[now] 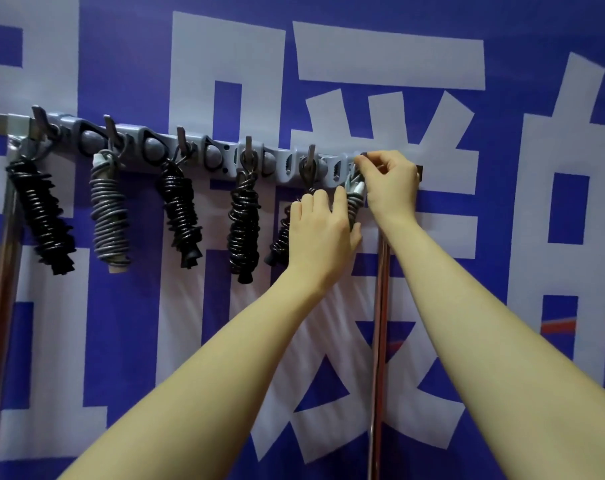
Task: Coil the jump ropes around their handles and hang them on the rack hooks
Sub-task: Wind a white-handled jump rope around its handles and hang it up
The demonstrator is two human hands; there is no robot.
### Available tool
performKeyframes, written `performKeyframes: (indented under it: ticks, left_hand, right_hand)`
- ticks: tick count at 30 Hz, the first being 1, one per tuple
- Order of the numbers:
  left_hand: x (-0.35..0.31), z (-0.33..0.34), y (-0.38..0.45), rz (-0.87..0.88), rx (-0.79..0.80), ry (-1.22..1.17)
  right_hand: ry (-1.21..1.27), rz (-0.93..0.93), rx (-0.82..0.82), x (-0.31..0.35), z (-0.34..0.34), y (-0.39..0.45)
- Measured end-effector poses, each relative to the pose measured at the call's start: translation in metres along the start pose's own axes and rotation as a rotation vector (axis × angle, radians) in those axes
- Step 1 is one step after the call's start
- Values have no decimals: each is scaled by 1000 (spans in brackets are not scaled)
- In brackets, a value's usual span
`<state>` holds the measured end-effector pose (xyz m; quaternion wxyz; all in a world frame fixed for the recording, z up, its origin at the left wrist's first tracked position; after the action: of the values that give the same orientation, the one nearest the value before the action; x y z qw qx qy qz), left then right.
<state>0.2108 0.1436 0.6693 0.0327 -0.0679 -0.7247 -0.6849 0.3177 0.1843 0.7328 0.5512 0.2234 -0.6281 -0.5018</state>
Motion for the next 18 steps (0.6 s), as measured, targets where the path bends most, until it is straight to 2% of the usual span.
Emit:
performKeyframes:
  ticks: [11,18]
  left_hand:
    - [-8,5,-19,9,-45,20]
    - [1,-9,-22,23,27,-189]
  right_hand:
    - [43,78,40,-6,1,2]
    - [-62,67,73,0,-9,-9]
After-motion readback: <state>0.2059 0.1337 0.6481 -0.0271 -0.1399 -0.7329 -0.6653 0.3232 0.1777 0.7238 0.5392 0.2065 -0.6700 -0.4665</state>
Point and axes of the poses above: each hand's wrist, its own y-axis towards the middle knuckle, its own z-axis out of the palm, x = y × z, the point moved 6 cm from there along y, towards the middle knuckle, and after that the axes turned 3 degrees about z, right-handed, at the moved point
